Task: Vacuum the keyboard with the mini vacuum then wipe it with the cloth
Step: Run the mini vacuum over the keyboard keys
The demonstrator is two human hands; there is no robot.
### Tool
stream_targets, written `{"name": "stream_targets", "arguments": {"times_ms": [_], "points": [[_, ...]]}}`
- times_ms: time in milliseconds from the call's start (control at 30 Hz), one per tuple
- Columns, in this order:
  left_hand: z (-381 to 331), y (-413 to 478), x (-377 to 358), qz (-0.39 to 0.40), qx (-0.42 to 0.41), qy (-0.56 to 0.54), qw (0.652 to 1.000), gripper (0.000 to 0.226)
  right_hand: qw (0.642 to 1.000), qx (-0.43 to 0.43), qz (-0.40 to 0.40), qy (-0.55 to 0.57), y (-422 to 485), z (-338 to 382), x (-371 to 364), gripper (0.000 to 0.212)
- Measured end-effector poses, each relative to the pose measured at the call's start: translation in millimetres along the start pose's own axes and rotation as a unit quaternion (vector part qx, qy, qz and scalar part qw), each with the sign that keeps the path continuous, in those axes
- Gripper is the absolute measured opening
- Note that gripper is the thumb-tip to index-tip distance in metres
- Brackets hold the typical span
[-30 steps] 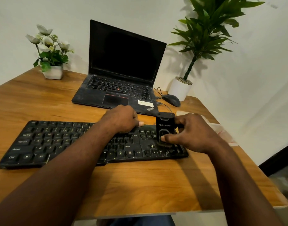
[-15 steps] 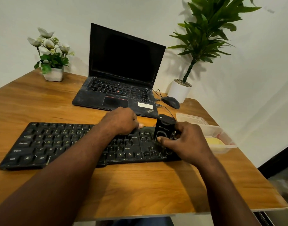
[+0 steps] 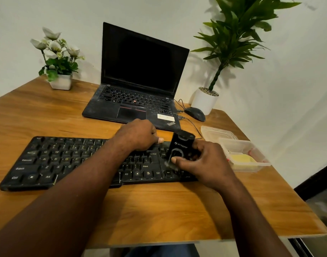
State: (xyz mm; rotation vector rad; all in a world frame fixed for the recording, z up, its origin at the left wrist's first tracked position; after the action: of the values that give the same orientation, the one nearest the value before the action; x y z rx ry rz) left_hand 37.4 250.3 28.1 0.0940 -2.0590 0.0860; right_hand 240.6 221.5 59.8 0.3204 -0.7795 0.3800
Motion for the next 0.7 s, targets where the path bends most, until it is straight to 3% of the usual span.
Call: {"name": "stream_targets", "arguments": {"times_ms": [100,233,367,467,533,600,667,700], "points": [[-0.1,-0.9,-0.1,0.001,0.002,-0.002,1.0,0.024,0.996,0.006,-0.082,-0.034,1.7,-1.6,17.8,0.044],[0.5,-0.1,0.2,-0.001,-0.001,0.0,1.0,0.02,0.999,0.003,0.032,0.039,-2.4,2.4,-8.6,0.039],[-0.2,-0.7,-0.6,-0.003,-0.002,0.007,1.0,0.018,0.995,0.001,-0.094,-0.04,2.2,5.5,11.0,0.042],[1.1,1.1,-0.9,-0.004,-0.003,0.004,1.0,0.024,1.0,0.001,-0.005,0.031,4.4,7.9,-8.4,0.036],[1.4,1.9,-0.5,-0.007,-0.002,0.009,1.0,0.028,0.999,0.007,-0.022,-0.024,7.7,9.2,-9.8,0.044],[0.0,0.9,0.3,-0.007,-0.001,0.011,1.0,0.026,0.987,0.026,-0.096,-0.129,9.6,16.8,0.6,0.057],[-0.5,0.1,-0.1,-0.001,0.001,0.009,1.0,0.021,0.993,0.031,-0.056,-0.099,8.1,21.9,-3.8,0.049],[-0.4,-0.7,-0.4,0.004,0.004,0.008,1.0,0.017,0.998,0.027,0.008,-0.055,6.2,21.8,-11.2,0.044]]}}
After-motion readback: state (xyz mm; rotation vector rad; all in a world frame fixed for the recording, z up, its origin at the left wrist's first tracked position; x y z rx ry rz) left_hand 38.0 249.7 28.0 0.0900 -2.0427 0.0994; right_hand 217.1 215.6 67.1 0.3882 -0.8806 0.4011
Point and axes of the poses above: each hand's wrist, its own y-axis towards the middle knuckle, its own x-axis out of the back of the hand, z = x × y, the point moved 9 cm from there along y, towards the middle knuckle, and after that the axes turned 2 degrees about z, right-handed, at the moved point
